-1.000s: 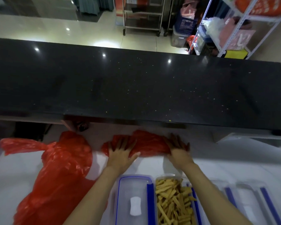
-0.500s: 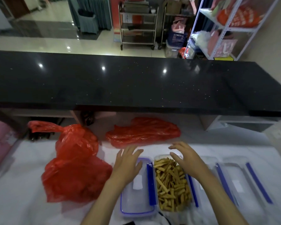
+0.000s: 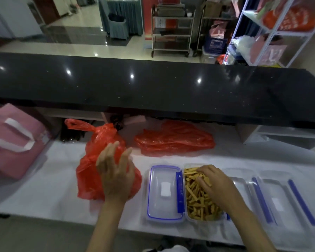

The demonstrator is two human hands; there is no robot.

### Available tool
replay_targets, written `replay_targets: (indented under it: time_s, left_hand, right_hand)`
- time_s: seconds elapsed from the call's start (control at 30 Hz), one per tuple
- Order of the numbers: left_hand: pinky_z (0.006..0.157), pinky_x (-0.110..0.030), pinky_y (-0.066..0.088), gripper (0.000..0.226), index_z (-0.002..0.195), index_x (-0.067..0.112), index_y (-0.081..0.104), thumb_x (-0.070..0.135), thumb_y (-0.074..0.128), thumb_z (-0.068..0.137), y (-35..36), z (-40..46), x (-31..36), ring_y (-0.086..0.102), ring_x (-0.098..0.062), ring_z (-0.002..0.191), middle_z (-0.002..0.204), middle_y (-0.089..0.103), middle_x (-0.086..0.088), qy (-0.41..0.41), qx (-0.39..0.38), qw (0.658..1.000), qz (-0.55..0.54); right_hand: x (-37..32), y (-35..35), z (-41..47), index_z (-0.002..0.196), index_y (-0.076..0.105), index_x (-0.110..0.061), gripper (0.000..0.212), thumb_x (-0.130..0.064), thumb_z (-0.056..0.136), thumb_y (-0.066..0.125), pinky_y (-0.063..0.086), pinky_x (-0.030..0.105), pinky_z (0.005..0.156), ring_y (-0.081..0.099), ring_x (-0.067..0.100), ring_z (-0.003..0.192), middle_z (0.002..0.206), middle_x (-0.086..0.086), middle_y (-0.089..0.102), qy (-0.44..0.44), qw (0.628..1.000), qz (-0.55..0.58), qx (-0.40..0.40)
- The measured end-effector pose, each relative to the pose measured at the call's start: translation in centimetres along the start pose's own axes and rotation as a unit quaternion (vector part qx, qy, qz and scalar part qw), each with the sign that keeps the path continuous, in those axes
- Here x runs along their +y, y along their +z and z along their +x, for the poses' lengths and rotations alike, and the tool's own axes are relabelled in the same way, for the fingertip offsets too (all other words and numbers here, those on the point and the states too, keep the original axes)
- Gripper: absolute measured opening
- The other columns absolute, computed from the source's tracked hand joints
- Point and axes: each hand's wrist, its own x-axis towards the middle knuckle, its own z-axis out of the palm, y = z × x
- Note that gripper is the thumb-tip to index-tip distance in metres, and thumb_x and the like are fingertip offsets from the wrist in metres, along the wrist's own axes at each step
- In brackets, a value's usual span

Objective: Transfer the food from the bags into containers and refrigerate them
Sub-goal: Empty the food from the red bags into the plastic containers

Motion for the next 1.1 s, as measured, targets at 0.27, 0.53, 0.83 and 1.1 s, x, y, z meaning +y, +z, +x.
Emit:
replay_targets:
  time_s: [0.27,0.53,0.83,1.1]
  left_hand:
    - [0.095,-0.059,0.051,0.062,0.147,0.018,0.046,0.034,0.072,0.093,-2.6,0.8,-4.3,0.057,-0.040,0.123,0.139,0.055,-0.014,-0.256,-0.139,0.956,0.041]
    - [0.085,-0.039,0.054,0.020,0.120,0.023,0.065,0.023,0.066,0.100,-4.1,3.7,-3.7,0.067,-0.024,0.098,0.111,0.072,-0.001,-0.206,-0.111,0.967,-0.105]
    - [0.083,-0.014,0.049,0.043,0.139,0.030,0.046,0.031,0.067,0.101,-6.5,7.8,2.9,0.064,-0.004,0.096,0.115,0.064,0.005,-0.226,-0.064,0.935,-0.266]
    - [0.075,-0.010,0.053,0.046,0.126,0.029,0.042,0.019,0.075,0.095,-5.2,7.1,7.9,0.066,0.007,0.090,0.104,0.059,0.011,-0.244,-0.116,0.870,-0.413]
  right_hand:
    - [-2.8,0.8,0.0,0.121,0.064,-0.034,0.023,-0.033,0.100,0.058,0.049,0.020,0.089,0.057,0.002,0.108,0.123,-0.021,0.058,-0.044,0.999,0.006,-0.026]
    - [-3.9,1.2,-0.1,0.120,0.065,-0.034,0.021,-0.035,0.101,0.056,0.053,0.024,0.087,0.059,0.002,0.104,0.119,-0.021,0.061,-0.073,0.997,0.006,-0.034]
    - [-5.4,0.1,0.4,0.123,0.061,-0.038,0.023,-0.039,0.101,0.054,0.054,0.025,0.088,0.058,0.000,0.107,0.123,-0.024,0.059,-0.086,0.996,0.014,-0.010]
    - [-8.5,-2.2,0.5,0.138,0.053,-0.037,0.036,-0.038,0.102,0.052,0.043,0.016,0.094,0.053,-0.001,0.117,0.132,-0.022,0.057,-0.103,0.993,0.065,0.001]
